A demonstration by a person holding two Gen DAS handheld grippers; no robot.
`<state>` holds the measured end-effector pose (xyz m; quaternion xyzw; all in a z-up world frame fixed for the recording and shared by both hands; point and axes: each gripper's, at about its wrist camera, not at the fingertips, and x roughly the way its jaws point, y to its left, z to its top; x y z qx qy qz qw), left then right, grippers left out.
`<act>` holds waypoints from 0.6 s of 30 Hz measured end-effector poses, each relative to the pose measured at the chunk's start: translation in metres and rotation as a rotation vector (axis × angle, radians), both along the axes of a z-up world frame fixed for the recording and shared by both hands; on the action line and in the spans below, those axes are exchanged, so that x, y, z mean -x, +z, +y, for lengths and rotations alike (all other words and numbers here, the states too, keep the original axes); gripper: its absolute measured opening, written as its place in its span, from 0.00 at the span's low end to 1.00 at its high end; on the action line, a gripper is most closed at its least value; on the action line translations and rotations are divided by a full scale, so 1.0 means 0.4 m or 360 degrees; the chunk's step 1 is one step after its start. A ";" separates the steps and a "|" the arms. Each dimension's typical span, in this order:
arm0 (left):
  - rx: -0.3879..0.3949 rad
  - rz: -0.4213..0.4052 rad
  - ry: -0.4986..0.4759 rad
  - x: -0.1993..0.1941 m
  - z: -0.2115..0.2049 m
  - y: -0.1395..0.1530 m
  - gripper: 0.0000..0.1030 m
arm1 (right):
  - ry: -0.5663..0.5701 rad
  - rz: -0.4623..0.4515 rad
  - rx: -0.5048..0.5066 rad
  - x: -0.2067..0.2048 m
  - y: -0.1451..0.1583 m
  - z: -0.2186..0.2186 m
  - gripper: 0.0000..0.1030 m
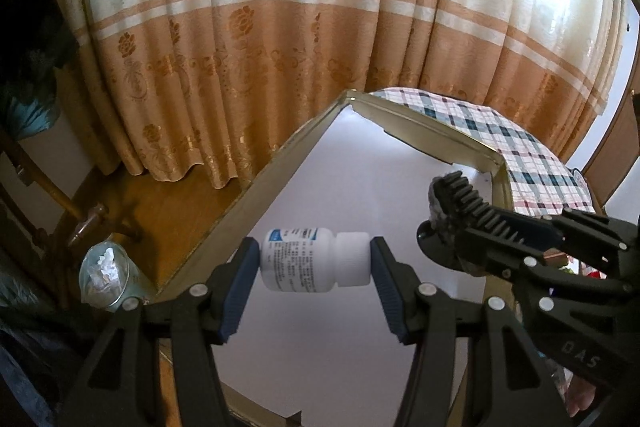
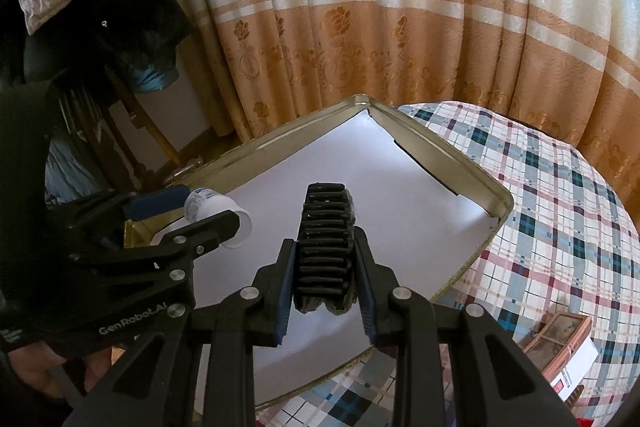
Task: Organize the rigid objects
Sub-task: 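Carry the pill bottle and black brush over the paper-lined tray with both tools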
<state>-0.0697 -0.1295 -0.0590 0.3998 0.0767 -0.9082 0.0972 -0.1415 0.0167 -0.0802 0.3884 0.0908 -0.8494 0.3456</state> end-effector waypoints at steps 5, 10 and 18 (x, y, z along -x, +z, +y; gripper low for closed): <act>-0.0006 -0.0004 0.0005 0.000 -0.006 -0.003 0.55 | -0.0004 -0.0007 -0.0005 0.005 -0.005 -0.005 0.30; -0.0005 -0.0005 0.0014 0.002 -0.014 -0.004 0.55 | -0.0008 -0.0012 -0.0003 0.009 -0.010 -0.007 0.30; 0.0001 -0.0003 0.0005 -0.001 -0.020 -0.007 0.55 | -0.0006 -0.0014 -0.0002 0.012 -0.017 -0.010 0.30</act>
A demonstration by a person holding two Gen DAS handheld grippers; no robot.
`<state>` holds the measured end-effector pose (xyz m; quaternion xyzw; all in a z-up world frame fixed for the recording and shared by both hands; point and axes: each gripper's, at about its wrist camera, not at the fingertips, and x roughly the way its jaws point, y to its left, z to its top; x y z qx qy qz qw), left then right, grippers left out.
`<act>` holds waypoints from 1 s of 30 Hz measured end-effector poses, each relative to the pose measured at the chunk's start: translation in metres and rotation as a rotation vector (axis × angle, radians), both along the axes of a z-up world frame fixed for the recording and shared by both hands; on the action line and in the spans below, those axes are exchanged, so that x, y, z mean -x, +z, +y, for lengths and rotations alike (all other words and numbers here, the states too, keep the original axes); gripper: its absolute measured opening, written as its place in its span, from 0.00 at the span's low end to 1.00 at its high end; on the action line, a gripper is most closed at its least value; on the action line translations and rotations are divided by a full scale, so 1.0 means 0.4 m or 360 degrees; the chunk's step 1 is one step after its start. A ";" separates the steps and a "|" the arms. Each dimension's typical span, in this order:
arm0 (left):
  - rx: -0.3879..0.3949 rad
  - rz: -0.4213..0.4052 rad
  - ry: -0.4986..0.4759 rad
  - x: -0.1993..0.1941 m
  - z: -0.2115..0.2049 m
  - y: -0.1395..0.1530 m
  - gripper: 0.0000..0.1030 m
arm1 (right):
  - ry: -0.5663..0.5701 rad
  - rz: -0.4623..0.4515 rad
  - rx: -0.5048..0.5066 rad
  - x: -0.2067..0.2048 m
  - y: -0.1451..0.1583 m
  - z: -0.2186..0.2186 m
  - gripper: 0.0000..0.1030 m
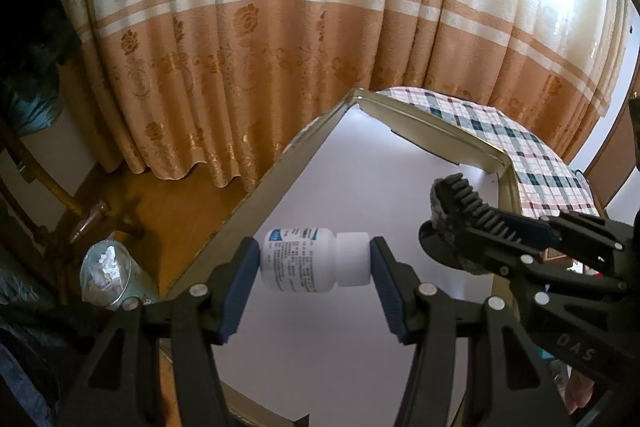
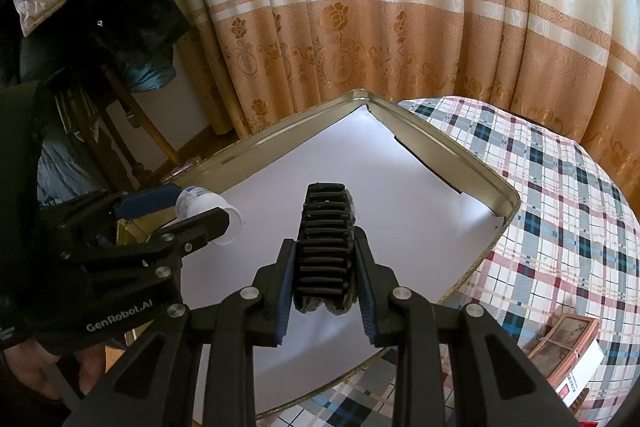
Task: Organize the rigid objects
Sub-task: 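Carry the pill bottle and black brush over the paper-lined tray with both tools, then lower and release the brush and pill bottle onto the tray paper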
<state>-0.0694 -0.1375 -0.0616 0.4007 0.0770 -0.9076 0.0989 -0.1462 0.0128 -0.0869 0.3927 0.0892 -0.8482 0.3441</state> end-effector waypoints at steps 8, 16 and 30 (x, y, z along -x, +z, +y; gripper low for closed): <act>0.0024 0.0003 0.0004 0.000 0.002 0.003 0.55 | -0.0002 -0.0007 -0.0001 0.003 -0.004 -0.002 0.30; 0.0024 0.0002 0.0005 0.000 0.006 0.003 0.55 | -0.0003 -0.0010 -0.0004 0.005 -0.010 -0.004 0.30; 0.0018 -0.0019 0.0031 0.001 0.002 -0.001 0.60 | 0.0023 -0.0024 0.0026 0.009 -0.017 -0.003 0.36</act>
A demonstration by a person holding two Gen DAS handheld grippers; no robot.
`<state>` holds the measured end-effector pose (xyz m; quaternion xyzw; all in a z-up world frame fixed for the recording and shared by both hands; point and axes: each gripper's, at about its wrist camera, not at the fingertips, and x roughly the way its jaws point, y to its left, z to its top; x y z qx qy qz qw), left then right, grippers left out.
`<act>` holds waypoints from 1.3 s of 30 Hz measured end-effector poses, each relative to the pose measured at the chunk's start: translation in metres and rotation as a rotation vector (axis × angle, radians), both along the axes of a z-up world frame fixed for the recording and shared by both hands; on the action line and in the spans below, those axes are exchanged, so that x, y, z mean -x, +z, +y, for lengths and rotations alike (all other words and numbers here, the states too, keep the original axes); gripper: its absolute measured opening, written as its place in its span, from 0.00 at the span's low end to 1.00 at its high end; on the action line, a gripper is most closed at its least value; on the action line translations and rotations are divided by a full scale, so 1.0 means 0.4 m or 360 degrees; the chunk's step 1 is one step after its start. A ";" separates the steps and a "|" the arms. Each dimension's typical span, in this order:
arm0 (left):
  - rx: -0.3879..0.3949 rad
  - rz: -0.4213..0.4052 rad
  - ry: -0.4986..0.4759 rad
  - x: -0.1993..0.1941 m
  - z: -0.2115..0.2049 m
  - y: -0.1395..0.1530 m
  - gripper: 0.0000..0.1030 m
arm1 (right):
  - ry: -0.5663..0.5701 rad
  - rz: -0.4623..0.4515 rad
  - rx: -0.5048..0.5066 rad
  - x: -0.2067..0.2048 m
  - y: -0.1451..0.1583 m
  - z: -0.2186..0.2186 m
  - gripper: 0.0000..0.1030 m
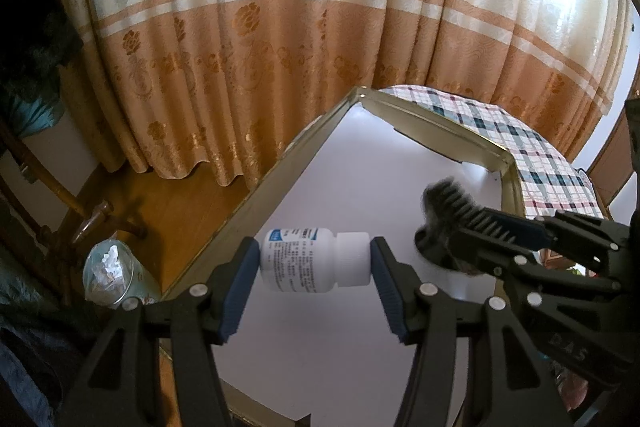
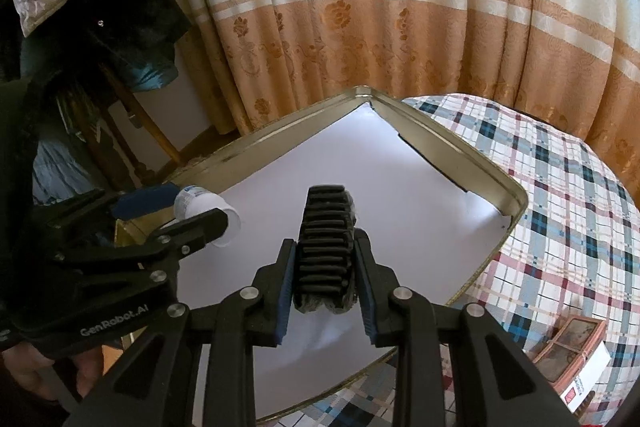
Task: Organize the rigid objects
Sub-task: 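Lower and release the brush and pill bottle onto the tray paper, then withdraw both tools from the tray back toward the remaining objects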
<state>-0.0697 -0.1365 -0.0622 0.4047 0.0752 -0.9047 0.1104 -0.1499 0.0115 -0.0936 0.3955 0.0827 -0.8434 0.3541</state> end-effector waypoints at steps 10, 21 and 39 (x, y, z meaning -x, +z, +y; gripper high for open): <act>-0.0001 0.0038 0.0073 -0.016 -0.015 0.022 0.91 | -0.0057 0.0044 0.0058 -0.008 0.028 0.031 0.57; 0.0014 0.0029 0.0102 -0.015 -0.015 0.025 0.97 | -0.0067 0.0031 0.0049 -0.018 0.030 0.035 0.63; 0.0028 0.0141 0.0136 -0.064 0.067 0.058 0.99 | -0.0088 0.0071 0.0078 -0.122 0.070 0.132 0.78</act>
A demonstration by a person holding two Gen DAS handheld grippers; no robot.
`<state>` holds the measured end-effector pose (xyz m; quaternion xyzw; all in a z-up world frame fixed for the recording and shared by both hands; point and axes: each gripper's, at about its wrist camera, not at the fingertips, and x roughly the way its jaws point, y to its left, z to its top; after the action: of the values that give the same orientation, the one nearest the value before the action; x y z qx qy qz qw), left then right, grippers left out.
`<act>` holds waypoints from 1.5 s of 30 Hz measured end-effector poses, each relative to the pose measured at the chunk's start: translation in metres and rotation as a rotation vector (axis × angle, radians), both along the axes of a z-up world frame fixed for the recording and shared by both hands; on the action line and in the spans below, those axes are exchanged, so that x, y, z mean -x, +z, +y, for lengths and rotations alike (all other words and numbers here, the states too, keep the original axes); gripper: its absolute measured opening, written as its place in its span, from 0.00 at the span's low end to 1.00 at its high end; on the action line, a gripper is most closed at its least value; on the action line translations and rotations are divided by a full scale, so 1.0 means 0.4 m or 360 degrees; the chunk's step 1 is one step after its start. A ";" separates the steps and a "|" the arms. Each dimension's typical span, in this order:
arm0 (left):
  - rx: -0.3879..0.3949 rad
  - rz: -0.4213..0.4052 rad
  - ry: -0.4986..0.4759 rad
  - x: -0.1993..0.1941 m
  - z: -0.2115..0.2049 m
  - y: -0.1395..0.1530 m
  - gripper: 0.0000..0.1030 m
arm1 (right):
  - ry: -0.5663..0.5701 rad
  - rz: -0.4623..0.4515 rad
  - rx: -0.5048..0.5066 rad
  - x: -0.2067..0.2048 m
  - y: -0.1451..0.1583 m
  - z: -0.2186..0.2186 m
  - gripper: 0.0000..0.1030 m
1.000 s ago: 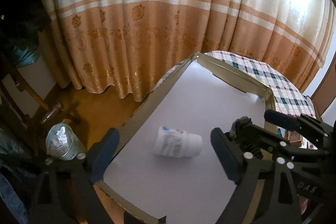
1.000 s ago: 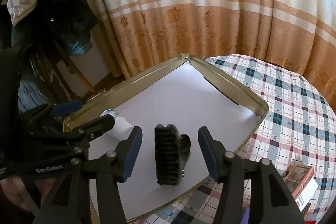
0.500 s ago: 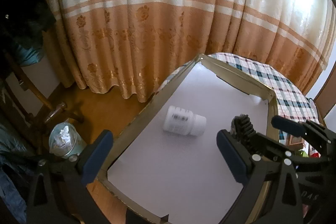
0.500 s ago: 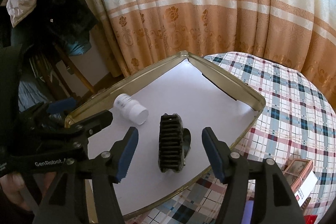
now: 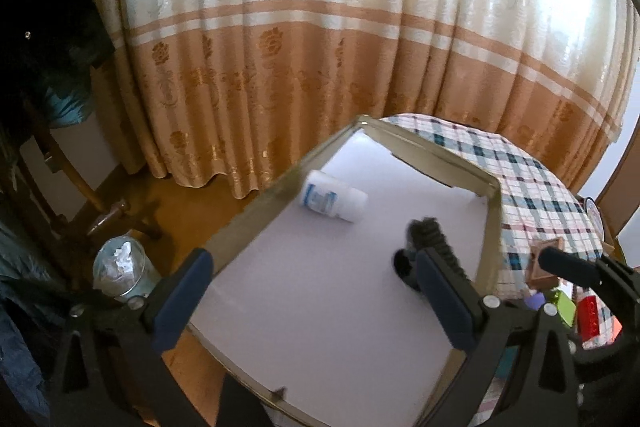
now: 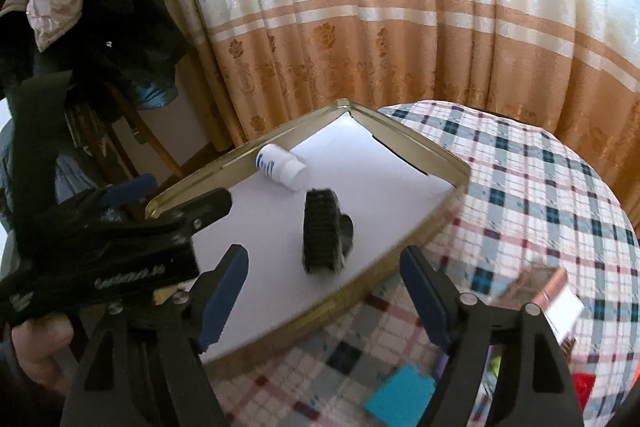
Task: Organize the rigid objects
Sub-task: 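Withdraw both tools from the tray back toward the remaining objects, then grasp the white block with the right tool while the left tool approaches the teal brick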
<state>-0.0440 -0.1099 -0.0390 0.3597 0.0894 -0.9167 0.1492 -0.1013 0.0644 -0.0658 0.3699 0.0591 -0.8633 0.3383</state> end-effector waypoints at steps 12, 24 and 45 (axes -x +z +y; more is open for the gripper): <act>-0.0043 0.0013 -0.0234 -0.028 0.142 0.011 0.99 | -0.0232 -0.0005 -0.0045 -0.056 -0.013 0.261 0.79; 0.0014 -0.0055 -0.0479 -0.068 0.293 -0.021 0.99 | -0.0436 -0.0098 -0.0063 -0.135 -0.087 0.411 0.79; 0.0037 -0.0129 -0.0574 -0.083 0.338 -0.056 0.99 | -0.0329 -0.0121 -0.0077 -0.182 -0.173 0.341 0.62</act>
<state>-0.0108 0.0252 -0.0615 0.4048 0.0067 -0.9143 -0.0099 -0.0284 0.2007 -0.1349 0.4146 0.0286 -0.8772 0.2404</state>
